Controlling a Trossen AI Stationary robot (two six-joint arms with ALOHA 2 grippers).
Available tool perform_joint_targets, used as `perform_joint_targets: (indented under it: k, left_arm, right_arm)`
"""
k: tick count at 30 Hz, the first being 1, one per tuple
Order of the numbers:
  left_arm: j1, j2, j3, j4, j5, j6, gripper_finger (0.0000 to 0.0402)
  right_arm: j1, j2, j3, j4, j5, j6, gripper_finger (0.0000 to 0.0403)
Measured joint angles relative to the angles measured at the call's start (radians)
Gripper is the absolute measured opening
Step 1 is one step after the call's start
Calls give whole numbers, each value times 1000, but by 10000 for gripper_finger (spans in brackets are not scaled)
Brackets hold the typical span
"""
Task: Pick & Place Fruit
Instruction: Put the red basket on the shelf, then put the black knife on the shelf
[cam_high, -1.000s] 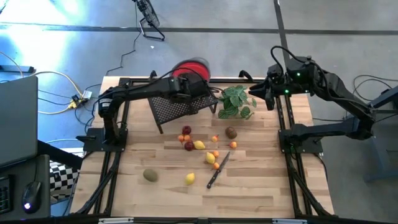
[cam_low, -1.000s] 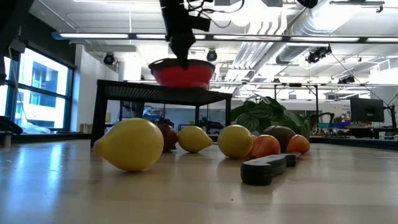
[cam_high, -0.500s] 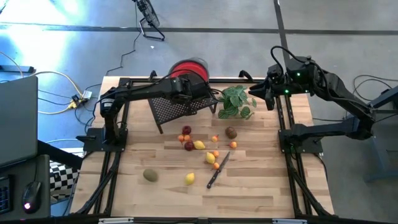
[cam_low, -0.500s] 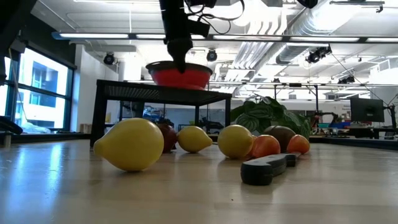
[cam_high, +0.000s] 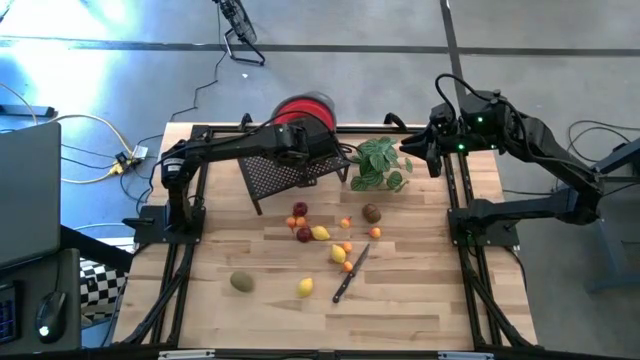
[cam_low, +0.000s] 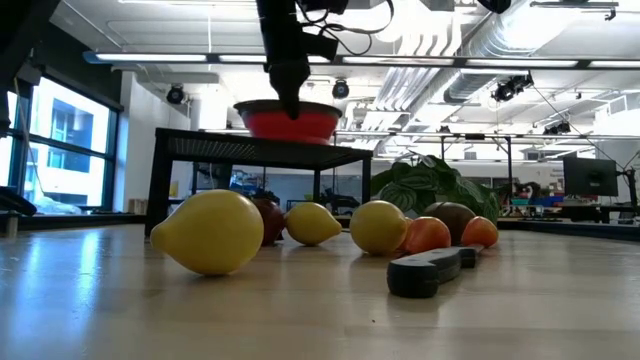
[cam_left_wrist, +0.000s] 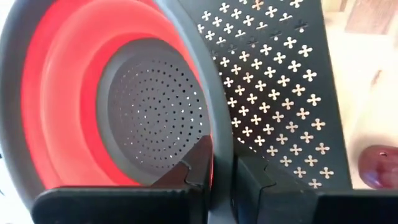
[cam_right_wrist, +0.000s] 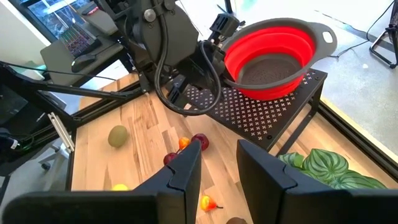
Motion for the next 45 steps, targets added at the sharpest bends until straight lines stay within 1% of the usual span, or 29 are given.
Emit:
perform_joint_targets:
  k: [3, 9, 12, 17, 22, 27, 29, 31, 34, 37, 42, 43, 45]
  left_arm:
    - [0, 0, 0, 1, 47, 0, 64]
    - [-11, 1, 0, 14, 48, 2, 132]
    - [-21, 1, 9, 11, 49, 3, 151]
    - [-29, 1, 70, 18, 43, 23, 156]
    - [-28, 1, 164, 16, 53, 29, 156]
    - [-34, 1, 260, 15, 140, 28, 156]
    - [-47, 1, 299, 15, 158, 7, 156]
    - [-60, 0, 334, 22, 158, -23, 150]
    - [-79, 0, 377, 25, 159, -63, 125]
    - [-99, -1, 394, 26, 166, -96, 86]
    - [-129, -1, 394, 22, 244, -151, 14]
    - [-137, -1, 394, 22, 251, -164, 7]
    - [-152, -1, 394, 22, 251, -194, 8]
  right_arm:
    - [0, 0, 0, 0, 0, 0, 95]
    - [0, 0, 0, 0, 0, 0, 95]
    - [0, 0, 0, 0, 0, 0, 95]
    - [0, 0, 0, 0, 0, 0, 95]
    - [0, 0, 0, 0, 0, 0, 95]
    - [0, 0, 0, -7, 0, 0, 95]
    - [0, 0, 0, -14, 0, 0, 95]
    - [0, 0, 0, -19, -1, -2, 95]
    - [0, 0, 0, -32, -3, -8, 95]
    - [0, 0, 0, -52, -3, -29, 95]
    - [0, 0, 0, -69, -11, -41, 95]
    - [0, 0, 0, -69, -18, -41, 95]
    - [0, 0, 0, -70, -39, -41, 95]
